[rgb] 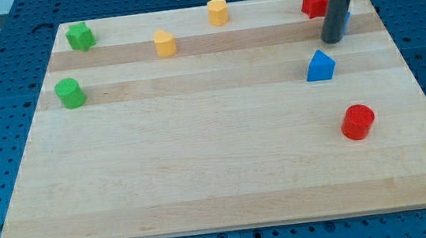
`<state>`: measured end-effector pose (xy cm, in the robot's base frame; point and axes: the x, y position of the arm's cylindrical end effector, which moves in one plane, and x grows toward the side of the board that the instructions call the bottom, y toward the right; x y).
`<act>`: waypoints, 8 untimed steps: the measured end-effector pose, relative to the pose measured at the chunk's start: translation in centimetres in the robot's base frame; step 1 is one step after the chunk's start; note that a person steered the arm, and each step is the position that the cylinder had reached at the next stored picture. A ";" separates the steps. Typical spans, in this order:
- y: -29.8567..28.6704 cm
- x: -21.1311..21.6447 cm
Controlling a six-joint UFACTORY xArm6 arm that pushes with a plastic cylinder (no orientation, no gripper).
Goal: Push blue cube to the right of red star
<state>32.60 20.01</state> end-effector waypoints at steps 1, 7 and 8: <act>1.2 0.0; 5.1 0.2; 4.4 0.8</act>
<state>33.45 24.44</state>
